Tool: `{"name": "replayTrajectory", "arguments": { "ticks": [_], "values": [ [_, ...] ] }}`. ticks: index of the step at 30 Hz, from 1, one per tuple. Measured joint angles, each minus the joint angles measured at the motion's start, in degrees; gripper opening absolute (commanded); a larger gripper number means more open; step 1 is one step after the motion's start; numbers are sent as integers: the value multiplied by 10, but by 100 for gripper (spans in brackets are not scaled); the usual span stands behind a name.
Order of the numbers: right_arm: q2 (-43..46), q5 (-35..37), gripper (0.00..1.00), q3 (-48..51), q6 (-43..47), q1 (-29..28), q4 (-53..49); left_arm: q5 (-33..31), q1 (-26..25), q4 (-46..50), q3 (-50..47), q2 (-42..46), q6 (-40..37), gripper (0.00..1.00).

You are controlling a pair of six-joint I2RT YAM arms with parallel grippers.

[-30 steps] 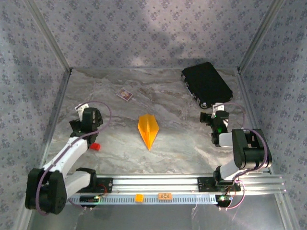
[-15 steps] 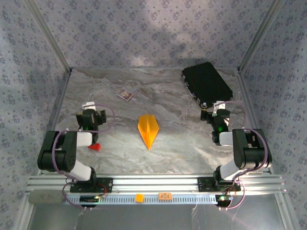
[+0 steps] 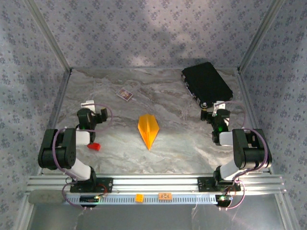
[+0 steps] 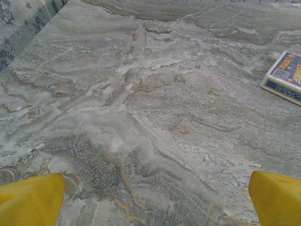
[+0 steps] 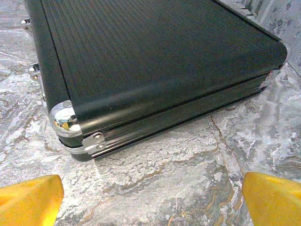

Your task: Fold a paper plane with a square sheet of paper (pick it up from the middle)

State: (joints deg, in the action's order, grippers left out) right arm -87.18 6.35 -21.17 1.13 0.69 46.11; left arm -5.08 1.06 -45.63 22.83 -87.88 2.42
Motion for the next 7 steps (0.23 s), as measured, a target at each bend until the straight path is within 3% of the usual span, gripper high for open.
{"name": "replayTrajectory", "arguments": {
  "ticks": [7],
  "values": [
    [0,0,99,0,0,0,0,7,-1,0,0,0,-1,100]
  ]
}}
